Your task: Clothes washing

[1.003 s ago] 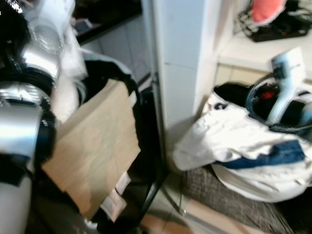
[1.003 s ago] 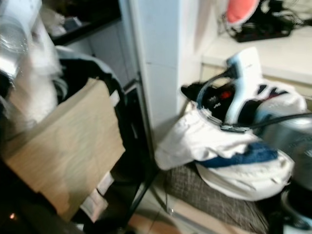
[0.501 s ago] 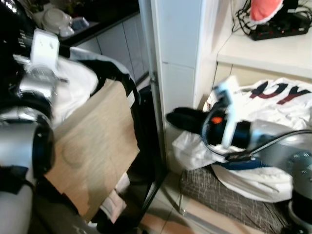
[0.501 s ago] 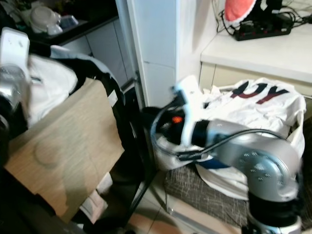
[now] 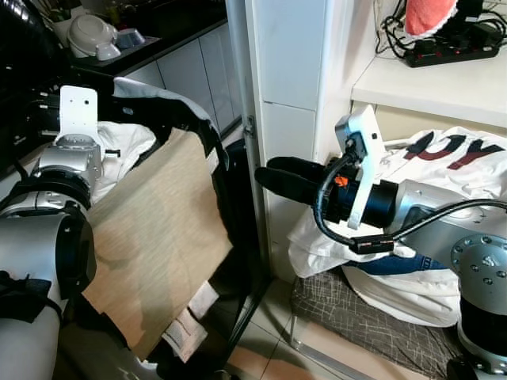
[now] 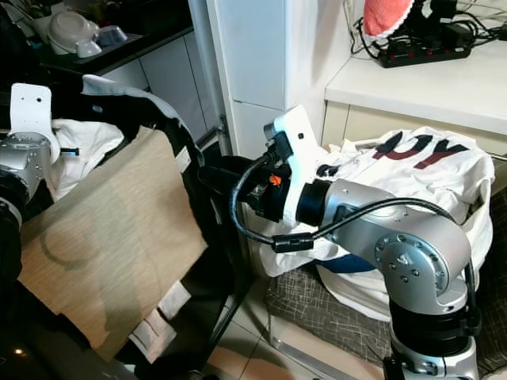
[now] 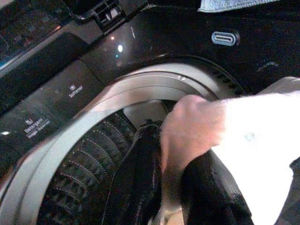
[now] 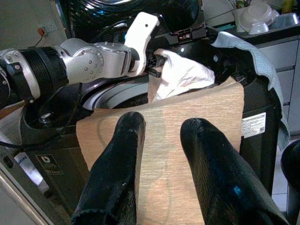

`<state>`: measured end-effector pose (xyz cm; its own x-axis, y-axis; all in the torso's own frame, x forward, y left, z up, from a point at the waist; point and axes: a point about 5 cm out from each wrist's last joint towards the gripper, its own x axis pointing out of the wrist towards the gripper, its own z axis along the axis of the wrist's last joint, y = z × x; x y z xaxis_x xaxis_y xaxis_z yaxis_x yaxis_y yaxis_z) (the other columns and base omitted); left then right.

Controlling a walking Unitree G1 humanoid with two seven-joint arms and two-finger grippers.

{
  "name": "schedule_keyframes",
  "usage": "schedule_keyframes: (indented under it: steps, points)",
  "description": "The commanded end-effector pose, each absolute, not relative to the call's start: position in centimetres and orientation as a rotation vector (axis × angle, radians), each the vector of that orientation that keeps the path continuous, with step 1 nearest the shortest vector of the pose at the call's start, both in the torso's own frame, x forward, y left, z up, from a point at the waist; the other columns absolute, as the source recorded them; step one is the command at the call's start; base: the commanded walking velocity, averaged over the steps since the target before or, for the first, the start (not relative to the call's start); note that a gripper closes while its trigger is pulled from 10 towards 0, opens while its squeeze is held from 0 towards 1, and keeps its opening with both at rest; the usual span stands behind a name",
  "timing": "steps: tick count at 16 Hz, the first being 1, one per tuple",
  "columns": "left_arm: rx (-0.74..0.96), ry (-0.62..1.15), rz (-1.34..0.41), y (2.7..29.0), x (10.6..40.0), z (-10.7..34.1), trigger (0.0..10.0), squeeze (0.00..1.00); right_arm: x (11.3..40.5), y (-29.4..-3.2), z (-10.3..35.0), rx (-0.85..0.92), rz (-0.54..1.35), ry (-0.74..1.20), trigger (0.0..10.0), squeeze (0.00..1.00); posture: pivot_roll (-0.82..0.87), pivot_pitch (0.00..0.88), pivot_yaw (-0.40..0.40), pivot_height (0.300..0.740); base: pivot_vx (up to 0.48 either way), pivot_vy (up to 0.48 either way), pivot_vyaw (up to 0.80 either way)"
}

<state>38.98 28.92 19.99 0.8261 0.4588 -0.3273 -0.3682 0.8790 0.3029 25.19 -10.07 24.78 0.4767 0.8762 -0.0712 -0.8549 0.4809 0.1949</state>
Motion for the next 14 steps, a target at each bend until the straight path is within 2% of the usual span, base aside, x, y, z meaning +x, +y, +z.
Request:
schedule_keyframes:
  steps: [1, 7, 10, 11, 12, 14]
  points:
    - [0.209, 0.392, 0.454, 29.4, 38.9, 20.3, 10.0, 1.00, 25.3, -10.0, 24.6, 0.127, 1.058, 0.174, 10.0, 0.00, -0.10, 0.000, 0.150, 0.740, 0.000, 0.000, 0.00]
    - [0.158, 0.389, 0.450, 29.4, 38.9, 20.2, 10.0, 1.00, 25.3, -10.5, 24.6, 0.117, 1.048, 0.174, 10.0, 0.00, -0.10, 0.000, 0.150, 0.740, 0.000, 0.000, 0.00]
    - [0.235, 0.441, 0.443, 29.8, 38.4, 19.5, 10.0, 1.00, 25.6, -11.2, 24.2, 0.089, 0.998, 0.199, 10.0, 0.00, -0.10, 0.000, 0.150, 0.740, 0.000, 0.000, 0.00]
    - [0.241, 0.430, 0.392, 29.1, 38.7, 19.4, 10.0, 0.00, 26.7, -12.1, 24.1, 0.092, 0.880, 0.201, 10.0, 0.00, -0.10, 0.000, 0.147, 0.740, 0.000, 0.000, 0.00]
    - [0.228, 0.340, 0.272, 27.0, 39.8, 20.0, 10.0, 0.00, 28.8, -13.8, 23.4, 0.051, 0.658, 0.214, 10.0, 0.00, -0.10, 0.000, 0.148, 0.740, 0.000, 0.000, 0.00]
    - [0.176, 0.218, 0.042, 22.7, 41.1, 20.6, 10.0, 0.00, 30.9, -16.7, 22.2, 0.031, 0.366, 0.283, 10.0, 0.00, -0.10, 0.000, 0.153, 0.740, 0.000, 0.000, 0.00]
